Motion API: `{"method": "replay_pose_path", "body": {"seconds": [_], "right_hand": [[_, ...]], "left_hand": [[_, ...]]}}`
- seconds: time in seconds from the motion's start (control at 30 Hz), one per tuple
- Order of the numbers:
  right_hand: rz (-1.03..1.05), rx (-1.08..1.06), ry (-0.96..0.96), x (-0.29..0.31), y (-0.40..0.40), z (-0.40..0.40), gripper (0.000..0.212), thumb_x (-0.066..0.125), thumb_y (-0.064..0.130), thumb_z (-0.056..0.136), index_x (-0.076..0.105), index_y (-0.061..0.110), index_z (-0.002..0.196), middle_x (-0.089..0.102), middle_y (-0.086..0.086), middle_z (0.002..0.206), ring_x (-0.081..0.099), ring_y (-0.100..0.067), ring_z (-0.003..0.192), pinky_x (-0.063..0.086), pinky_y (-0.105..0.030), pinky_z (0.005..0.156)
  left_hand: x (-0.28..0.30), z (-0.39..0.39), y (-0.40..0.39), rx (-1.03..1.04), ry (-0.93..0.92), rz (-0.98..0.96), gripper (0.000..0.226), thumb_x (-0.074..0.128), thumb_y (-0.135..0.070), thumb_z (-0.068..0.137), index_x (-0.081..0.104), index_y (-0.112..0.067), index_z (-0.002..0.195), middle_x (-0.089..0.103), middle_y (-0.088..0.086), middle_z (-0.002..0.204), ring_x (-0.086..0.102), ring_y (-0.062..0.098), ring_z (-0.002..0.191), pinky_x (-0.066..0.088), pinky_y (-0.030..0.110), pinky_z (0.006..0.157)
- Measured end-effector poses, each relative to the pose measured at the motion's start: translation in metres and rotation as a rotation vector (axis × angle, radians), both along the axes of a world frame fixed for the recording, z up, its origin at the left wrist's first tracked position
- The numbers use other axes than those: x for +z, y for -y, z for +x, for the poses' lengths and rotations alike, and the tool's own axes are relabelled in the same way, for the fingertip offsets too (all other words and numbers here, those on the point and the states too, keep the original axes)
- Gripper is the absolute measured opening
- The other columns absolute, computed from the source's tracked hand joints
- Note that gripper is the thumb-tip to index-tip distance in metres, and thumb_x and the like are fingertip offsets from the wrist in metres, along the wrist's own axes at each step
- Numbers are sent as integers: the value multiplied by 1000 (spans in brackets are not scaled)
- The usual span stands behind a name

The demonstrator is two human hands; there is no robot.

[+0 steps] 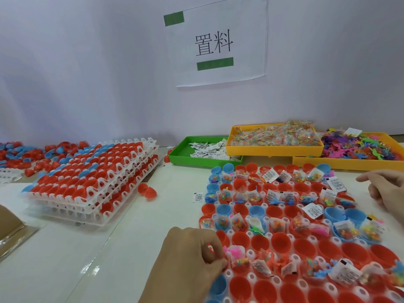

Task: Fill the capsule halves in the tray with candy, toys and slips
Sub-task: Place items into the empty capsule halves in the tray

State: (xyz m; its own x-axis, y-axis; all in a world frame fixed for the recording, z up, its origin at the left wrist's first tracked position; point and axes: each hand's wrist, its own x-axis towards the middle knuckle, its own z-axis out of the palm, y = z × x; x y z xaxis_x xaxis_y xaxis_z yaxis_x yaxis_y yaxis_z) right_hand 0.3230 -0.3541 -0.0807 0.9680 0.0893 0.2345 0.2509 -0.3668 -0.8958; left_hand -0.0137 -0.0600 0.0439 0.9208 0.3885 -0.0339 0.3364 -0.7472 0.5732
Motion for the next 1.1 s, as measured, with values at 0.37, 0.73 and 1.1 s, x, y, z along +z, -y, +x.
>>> {"method": "replay_pose_path", "body": {"seconds": [0.37,0.73,1.1], "right_hand": [[7,-8,-8,-4,2,5,37,47,50,86,74,28,97,59,0,55,45,-3,40,33,-8,37],[9,-16,-10,-3,0,3,38,46,51,86,74,28,95,57,1,53,43,-3,39,33,-8,37],[5,-6,5,-2,1,1,37,46,50,86,74,28,96,59,0,55,45,-3,40,34,-8,37]], "left_hand": [[2,-6,-6,-45,15,-2,14,77,-19,79,79,-31,85,75,-17,77,68,-6,69,53,8,73],[7,-8,-8,-52,78,46,12,83,-29,74,73,-38,73,63,-13,65,56,1,62,43,8,58],[16,-16,-25,-34,41,-3,21,85,-23,69,70,-35,77,68,-20,74,60,1,65,47,12,57]]}}
